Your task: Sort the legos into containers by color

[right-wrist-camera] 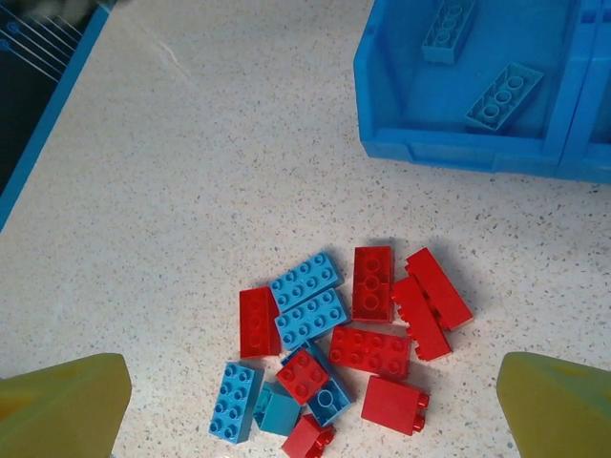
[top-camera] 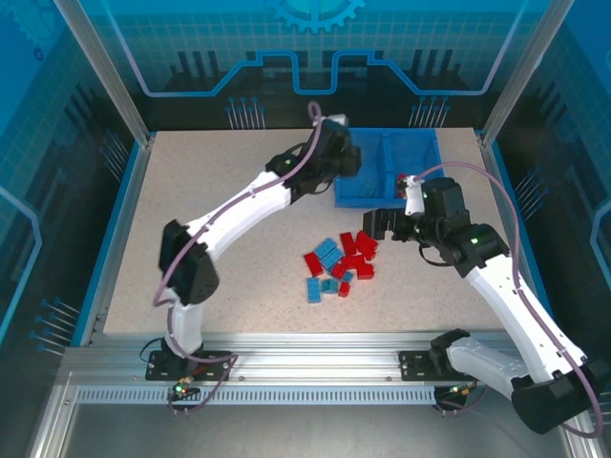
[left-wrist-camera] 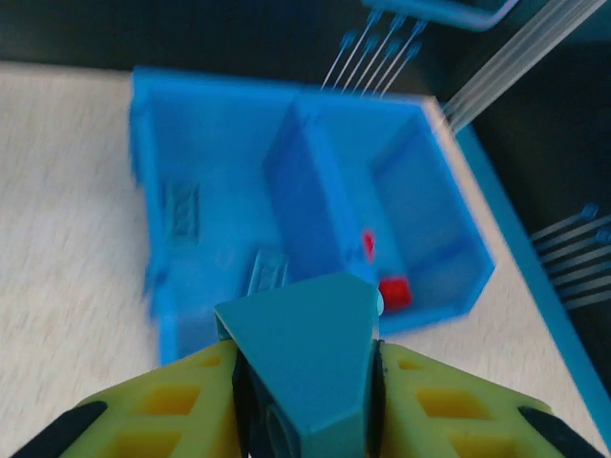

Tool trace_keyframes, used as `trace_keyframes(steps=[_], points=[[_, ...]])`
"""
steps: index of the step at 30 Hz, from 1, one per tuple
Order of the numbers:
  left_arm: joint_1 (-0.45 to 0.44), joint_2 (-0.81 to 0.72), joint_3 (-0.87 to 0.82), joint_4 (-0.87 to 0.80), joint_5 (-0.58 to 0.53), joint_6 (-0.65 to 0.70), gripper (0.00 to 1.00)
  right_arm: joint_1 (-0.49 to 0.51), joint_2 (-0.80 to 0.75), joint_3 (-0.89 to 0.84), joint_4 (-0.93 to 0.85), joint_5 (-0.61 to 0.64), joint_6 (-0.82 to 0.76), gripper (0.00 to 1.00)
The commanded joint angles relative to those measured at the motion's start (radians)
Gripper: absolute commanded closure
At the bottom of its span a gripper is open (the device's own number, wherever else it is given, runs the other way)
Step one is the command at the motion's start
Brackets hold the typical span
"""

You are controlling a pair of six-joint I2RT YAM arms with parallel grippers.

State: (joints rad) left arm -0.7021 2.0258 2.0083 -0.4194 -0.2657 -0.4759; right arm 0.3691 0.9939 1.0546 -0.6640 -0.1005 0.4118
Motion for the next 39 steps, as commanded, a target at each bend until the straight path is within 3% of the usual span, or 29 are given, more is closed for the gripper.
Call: trace_keyframes(steps=[1, 5, 10, 12, 16, 24, 27, 32, 36, 39], points=[[0.012, 0.190, 0.210, 0.000, -0.062, 0.139, 0.66, 0.014, -0.043, -0.004, -0.025, 0.029, 0.019, 0.00], [0.034, 0.404, 0.482, -0.026, -0.061, 0.171, 0.66, 0.013, -0.083, -0.008, -0.057, 0.045, 0.018, 0.00], [0.045, 0.522, 0.553, 0.056, -0.012, 0.220, 0.65, 0.013, -0.137, -0.018, -0.089, 0.063, 0.013, 0.00], [0.044, 0.537, 0.558, 0.068, 0.000, 0.221, 0.63, 0.013, -0.153, -0.024, -0.094, 0.069, 0.018, 0.00], [0.043, 0.535, 0.557, 0.067, 0.010, 0.208, 0.49, 0.012, -0.167, -0.033, -0.089, 0.068, 0.030, 0.00], [0.041, 0.411, 0.489, 0.034, 0.037, 0.150, 0.39, 0.013, -0.153, -0.025, -0.085, 0.064, 0.036, 0.00], [0.033, 0.241, 0.296, 0.101, 0.072, 0.104, 0.38, 0.013, -0.143, -0.041, -0.074, 0.070, 0.036, 0.00], [-0.010, -0.202, -0.319, 0.424, 0.109, 0.129, 0.38, 0.015, -0.063, -0.072, -0.032, 0.051, 0.035, 0.00], [-0.061, -0.506, -0.628, 0.433, 0.152, 0.276, 0.35, 0.026, 0.060, -0.084, 0.005, 0.028, 0.030, 0.02], [-0.099, -0.708, -0.789, 0.337, 0.175, 0.425, 0.32, 0.061, 0.150, -0.094, 0.034, 0.006, 0.035, 0.08]])
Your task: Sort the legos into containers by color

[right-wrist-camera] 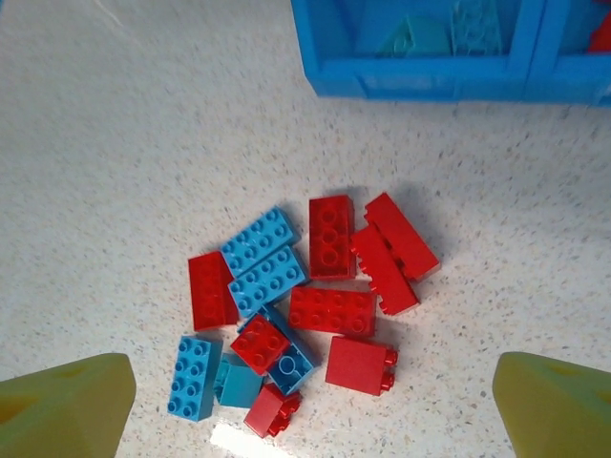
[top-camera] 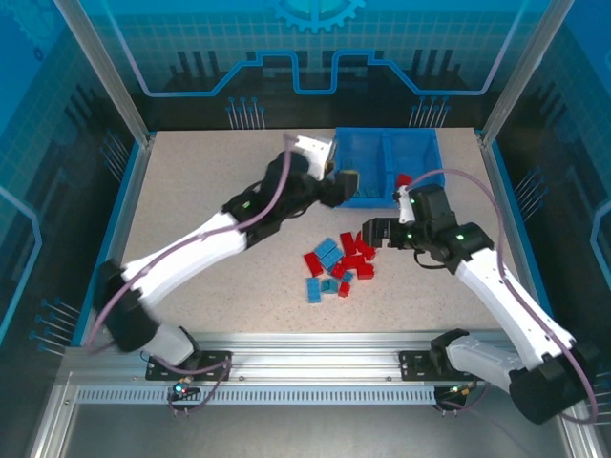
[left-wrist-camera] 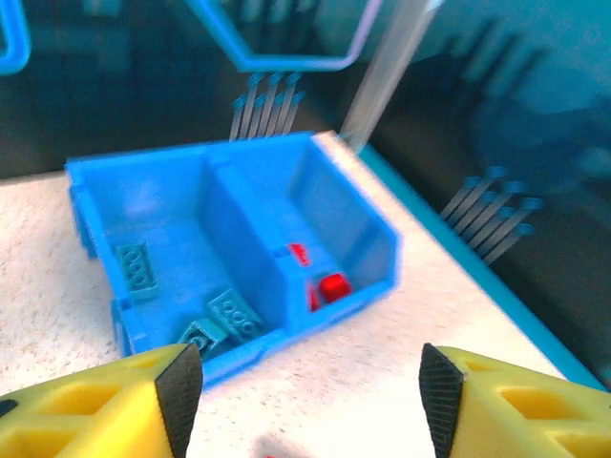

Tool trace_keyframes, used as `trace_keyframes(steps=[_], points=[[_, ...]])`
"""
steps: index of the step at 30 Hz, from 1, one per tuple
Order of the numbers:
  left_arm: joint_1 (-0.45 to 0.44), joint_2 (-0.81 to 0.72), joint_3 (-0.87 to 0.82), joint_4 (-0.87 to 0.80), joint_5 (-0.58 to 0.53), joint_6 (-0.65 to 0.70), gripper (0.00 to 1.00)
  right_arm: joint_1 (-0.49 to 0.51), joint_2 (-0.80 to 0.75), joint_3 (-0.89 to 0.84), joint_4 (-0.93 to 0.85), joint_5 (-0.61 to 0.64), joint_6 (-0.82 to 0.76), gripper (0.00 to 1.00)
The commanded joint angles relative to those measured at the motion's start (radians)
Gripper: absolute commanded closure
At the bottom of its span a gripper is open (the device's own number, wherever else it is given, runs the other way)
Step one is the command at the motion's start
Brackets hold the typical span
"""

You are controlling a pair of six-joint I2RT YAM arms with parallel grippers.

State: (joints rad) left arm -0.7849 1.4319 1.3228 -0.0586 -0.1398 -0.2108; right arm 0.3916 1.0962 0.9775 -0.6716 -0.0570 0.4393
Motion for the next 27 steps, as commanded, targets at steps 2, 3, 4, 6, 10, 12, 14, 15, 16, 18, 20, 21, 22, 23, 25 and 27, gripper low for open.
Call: trace_keyframes(steps=[2, 3, 4, 6, 10, 12, 14, 15, 16, 18, 20, 21, 22, 23, 25, 27], points=[[-0.023, -0.242, -0.184, -0.117, 0.090, 0.239, 0.29, 0.082, 0.115, -0.027, 0.056, -0.027, 0.013, 0.13], [-0.024, -0.295, -0.213, -0.158, 0.110, 0.271, 0.28, 0.099, 0.138, -0.030, 0.058, -0.010, 0.014, 0.13], [-0.024, -0.354, -0.252, -0.205, 0.143, 0.331, 0.26, 0.111, 0.159, -0.043, 0.058, 0.017, 0.018, 0.13], [-0.024, -0.452, -0.321, -0.266, 0.181, 0.461, 0.21, 0.122, 0.187, -0.084, 0.052, 0.117, 0.069, 0.14], [-0.024, -0.614, -0.467, -0.334, 0.202, 0.687, 0.07, 0.121, 0.221, -0.172, 0.095, 0.155, 0.113, 0.13], [-0.024, -0.665, -0.517, -0.347, 0.242, 0.761, 0.01, 0.122, 0.240, -0.191, 0.126, 0.131, 0.112, 0.13], [-0.024, -0.693, -0.555, -0.355, 0.299, 0.826, 0.01, 0.124, 0.265, -0.196, 0.155, 0.103, 0.106, 0.14], [-0.024, -0.701, -0.574, -0.346, 0.323, 0.853, 0.01, 0.124, 0.281, -0.196, 0.173, 0.092, 0.103, 0.15], [-0.024, -0.703, -0.588, -0.335, 0.339, 0.872, 0.01, 0.123, 0.298, -0.192, 0.184, 0.089, 0.105, 0.16], [-0.024, -0.695, -0.597, -0.321, 0.354, 0.879, 0.01, 0.124, 0.329, -0.196, 0.205, 0.098, 0.109, 0.22], [-0.024, -0.681, -0.593, -0.326, 0.354, 0.866, 0.01, 0.123, 0.354, -0.195, 0.217, 0.106, 0.109, 0.27], [-0.024, -0.673, -0.589, -0.333, 0.350, 0.859, 0.01, 0.123, 0.369, -0.195, 0.223, 0.103, 0.109, 0.29], [-0.024, -0.669, -0.591, -0.338, 0.348, 0.855, 0.01, 0.124, 0.383, -0.191, 0.227, 0.096, 0.109, 0.30], [-0.024, -0.665, -0.592, -0.340, 0.345, 0.856, 0.01, 0.125, 0.396, -0.189, 0.232, 0.089, 0.111, 0.32], [-0.024, -0.661, -0.598, -0.343, 0.335, 0.858, 0.01, 0.127, 0.418, -0.194, 0.246, 0.087, 0.124, 0.34], [-0.024, -0.662, -0.599, -0.343, 0.329, 0.857, 0.01, 0.127, 0.431, -0.200, 0.251, 0.093, 0.138, 0.37]])
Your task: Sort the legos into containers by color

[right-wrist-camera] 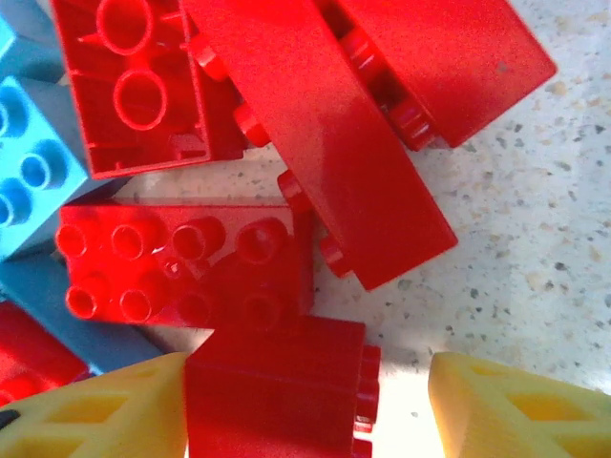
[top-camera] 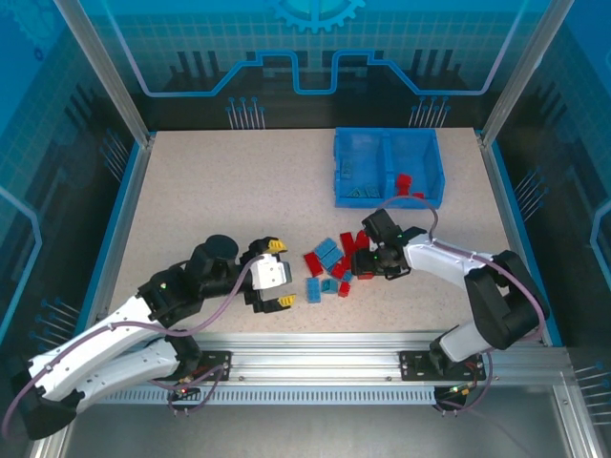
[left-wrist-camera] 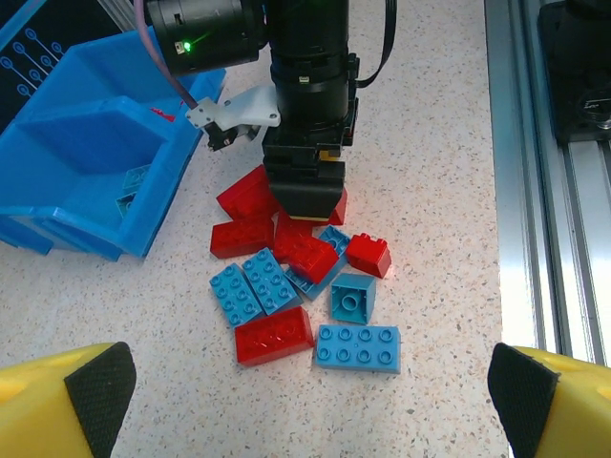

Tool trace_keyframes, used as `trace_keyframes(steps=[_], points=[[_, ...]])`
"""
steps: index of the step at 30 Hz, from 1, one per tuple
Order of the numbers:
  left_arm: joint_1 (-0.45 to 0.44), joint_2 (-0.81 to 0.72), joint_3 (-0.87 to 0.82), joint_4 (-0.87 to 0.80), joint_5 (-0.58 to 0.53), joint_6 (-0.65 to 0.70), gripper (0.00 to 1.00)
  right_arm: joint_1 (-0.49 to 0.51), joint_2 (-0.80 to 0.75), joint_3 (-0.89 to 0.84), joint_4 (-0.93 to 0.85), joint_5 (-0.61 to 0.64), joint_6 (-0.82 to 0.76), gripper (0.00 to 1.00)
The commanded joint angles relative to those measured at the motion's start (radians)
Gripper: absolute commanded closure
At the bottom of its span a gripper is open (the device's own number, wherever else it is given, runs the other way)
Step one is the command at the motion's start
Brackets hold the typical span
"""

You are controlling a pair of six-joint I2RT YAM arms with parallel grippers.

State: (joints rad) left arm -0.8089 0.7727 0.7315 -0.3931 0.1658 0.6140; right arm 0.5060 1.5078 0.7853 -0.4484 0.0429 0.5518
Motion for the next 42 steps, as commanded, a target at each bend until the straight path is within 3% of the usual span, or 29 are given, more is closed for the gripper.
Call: trace_keyframes(steps=[1, 7, 15, 19, 24, 27, 37, 42], points=[[0.000, -0.004, -0.010, -0.009, 0.020, 0.036, 0.01, 0.014, 0.025, -0.010, 0.031, -0.003, 0.028, 0.39], [0.000, -0.027, -0.025, 0.005, 0.004, 0.053, 0.01, 0.016, -0.022, -0.012, -0.006, 0.052, 0.044, 0.58], [0.002, -0.083, -0.054, 0.065, -0.031, 0.058, 0.01, 0.035, -0.320, 0.056, -0.111, 0.268, 0.045, 0.60], [0.003, -0.130, -0.073, 0.128, -0.080, 0.036, 0.01, -0.027, -0.359, 0.166, -0.066, 0.380, -0.046, 0.60], [0.022, -0.156, -0.081, 0.169, -0.131, -0.005, 0.01, -0.237, -0.173, 0.364, 0.022, 0.315, -0.124, 0.61], [0.032, -0.156, -0.073, 0.162, -0.144, -0.028, 0.01, -0.310, 0.000, 0.497, 0.051, 0.313, -0.140, 0.61], [0.053, -0.169, -0.082, 0.151, -0.171, -0.031, 0.01, -0.425, 0.492, 0.882, -0.045, 0.341, -0.091, 0.61], [0.066, -0.157, -0.090, 0.186, -0.195, -0.077, 0.01, -0.437, 0.610, 1.002, -0.103, 0.336, -0.083, 0.45]])
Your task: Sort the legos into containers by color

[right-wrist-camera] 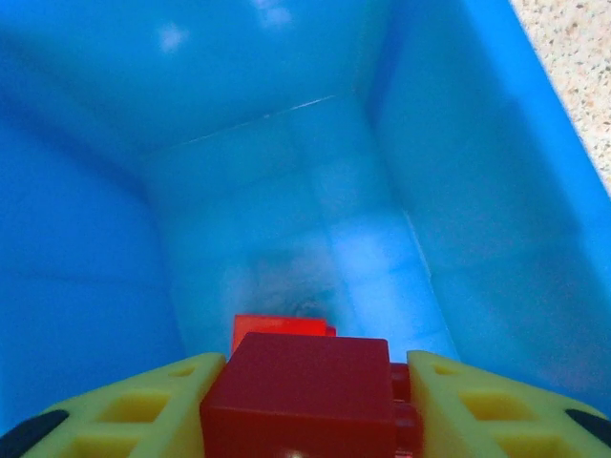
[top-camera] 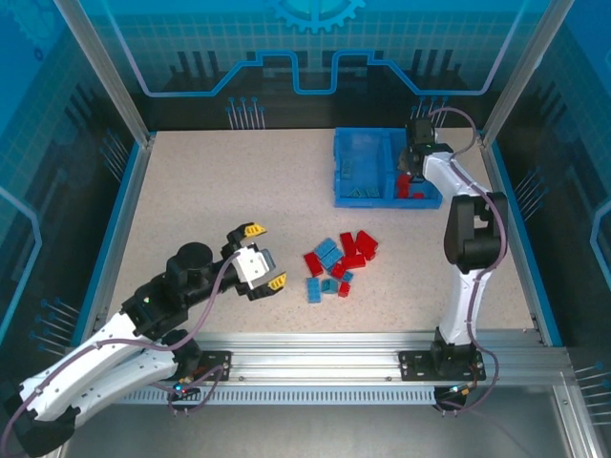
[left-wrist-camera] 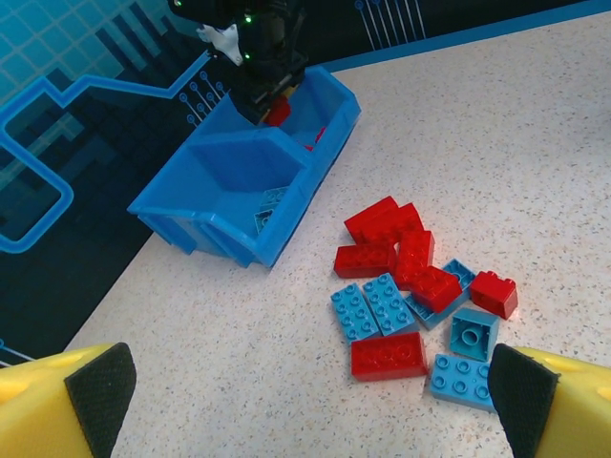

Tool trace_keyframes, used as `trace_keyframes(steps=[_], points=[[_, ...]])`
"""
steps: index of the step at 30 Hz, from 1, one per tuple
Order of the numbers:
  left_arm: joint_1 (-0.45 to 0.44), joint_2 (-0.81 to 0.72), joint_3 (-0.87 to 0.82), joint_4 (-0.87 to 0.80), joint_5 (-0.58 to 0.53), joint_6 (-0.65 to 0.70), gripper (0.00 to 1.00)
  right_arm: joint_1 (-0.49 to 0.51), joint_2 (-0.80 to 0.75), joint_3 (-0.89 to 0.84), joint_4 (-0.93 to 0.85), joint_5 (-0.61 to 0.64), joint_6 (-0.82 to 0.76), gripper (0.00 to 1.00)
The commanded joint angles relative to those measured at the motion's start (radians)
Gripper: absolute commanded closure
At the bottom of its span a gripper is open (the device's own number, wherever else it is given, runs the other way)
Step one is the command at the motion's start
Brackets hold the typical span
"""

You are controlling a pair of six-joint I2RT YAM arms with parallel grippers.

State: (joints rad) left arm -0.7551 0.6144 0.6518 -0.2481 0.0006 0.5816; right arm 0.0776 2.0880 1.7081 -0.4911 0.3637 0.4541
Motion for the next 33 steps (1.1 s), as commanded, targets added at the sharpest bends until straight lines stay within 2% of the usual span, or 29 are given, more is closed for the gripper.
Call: trace_keyframes(steps=[1, 6, 11, 14, 18, 22, 28, 31, 33], points=[[0.015, 0.010, -0.006, 0.047, -0.037, -0.062, 0.01, -0.007, 0.039, 0.100, -0.078, 0.015, 0.012, 0.42], [0.031, 0.078, 0.053, 0.019, -0.101, -0.158, 0.01, -0.011, 0.002, 0.122, -0.101, -0.001, 0.007, 0.37], [0.077, 0.146, 0.109, 0.020, -0.104, -0.315, 0.01, -0.005, -0.160, 0.022, -0.071, -0.045, 0.002, 0.37], [0.081, 0.206, 0.161, 0.015, -0.196, -0.496, 0.01, 0.011, -0.313, -0.087, -0.039, -0.149, -0.020, 0.33], [0.081, 0.338, 0.269, -0.109, -0.325, -0.834, 0.01, 0.058, -0.527, -0.229, -0.037, -0.348, -0.072, 0.22], [0.085, 0.472, 0.349, -0.232, -0.388, -1.194, 0.01, 0.151, -0.705, -0.342, -0.090, -0.444, -0.137, 0.14], [0.086, 0.706, 0.451, -0.381, -0.329, -1.576, 0.01, 0.313, -0.837, -0.466, -0.199, -0.547, -0.192, 0.06], [0.079, 0.793, 0.440, -0.352, -0.218, -1.677, 0.02, 0.363, -0.876, -0.519, -0.240, -0.506, -0.178, 0.05], [0.045, 0.833, 0.408, -0.315, -0.183, -1.732, 0.03, 0.367, -0.900, -0.556, -0.260, -0.463, -0.154, 0.04]])
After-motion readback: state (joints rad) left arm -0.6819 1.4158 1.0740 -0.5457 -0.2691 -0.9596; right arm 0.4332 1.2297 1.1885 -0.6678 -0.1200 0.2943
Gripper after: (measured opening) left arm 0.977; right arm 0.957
